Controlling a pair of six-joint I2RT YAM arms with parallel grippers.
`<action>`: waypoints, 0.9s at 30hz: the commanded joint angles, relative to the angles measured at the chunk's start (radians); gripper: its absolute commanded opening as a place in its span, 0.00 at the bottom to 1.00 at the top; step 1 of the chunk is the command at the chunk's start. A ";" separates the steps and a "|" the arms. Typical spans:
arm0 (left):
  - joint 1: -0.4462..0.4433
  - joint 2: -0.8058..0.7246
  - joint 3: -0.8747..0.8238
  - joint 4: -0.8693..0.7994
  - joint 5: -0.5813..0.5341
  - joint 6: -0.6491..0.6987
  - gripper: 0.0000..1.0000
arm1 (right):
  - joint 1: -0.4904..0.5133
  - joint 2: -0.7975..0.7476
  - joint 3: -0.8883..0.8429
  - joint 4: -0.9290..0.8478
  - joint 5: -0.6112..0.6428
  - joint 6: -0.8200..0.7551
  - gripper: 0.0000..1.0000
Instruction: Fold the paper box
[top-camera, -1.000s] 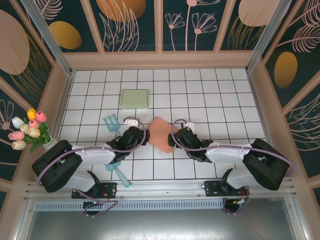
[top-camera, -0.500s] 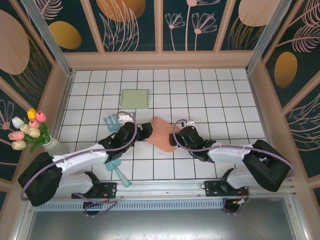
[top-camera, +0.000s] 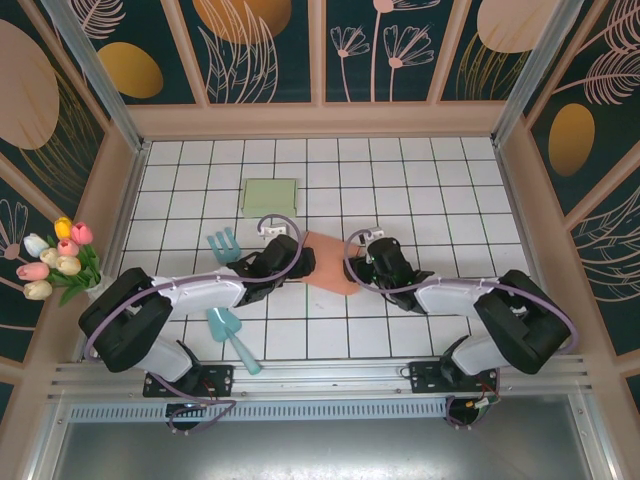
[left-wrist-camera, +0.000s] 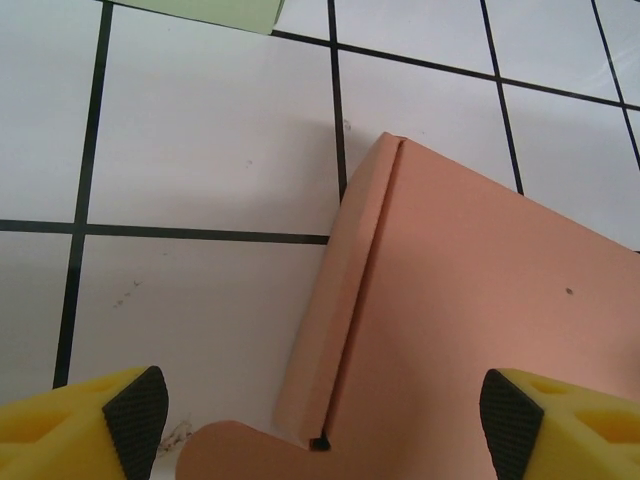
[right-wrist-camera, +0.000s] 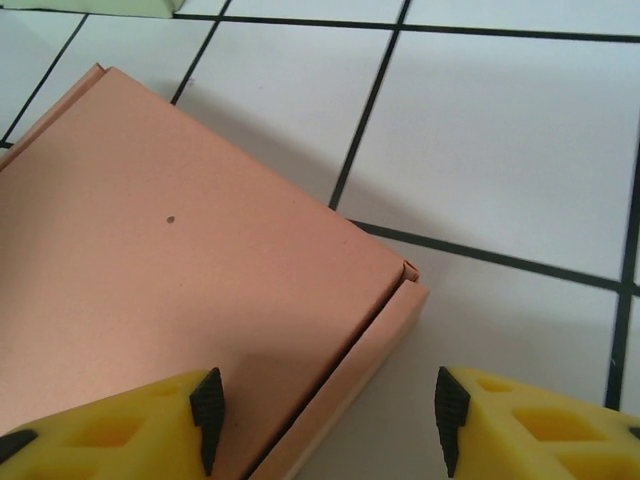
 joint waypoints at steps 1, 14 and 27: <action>-0.005 -0.007 0.036 -0.024 -0.036 -0.006 0.84 | -0.012 0.042 0.042 -0.008 -0.062 -0.094 0.60; 0.000 0.061 0.127 -0.186 -0.140 -0.055 0.98 | -0.041 0.192 0.122 -0.033 -0.128 -0.148 0.53; 0.105 0.200 0.191 -0.175 0.045 -0.066 0.98 | -0.040 0.147 0.100 -0.027 -0.144 -0.136 0.53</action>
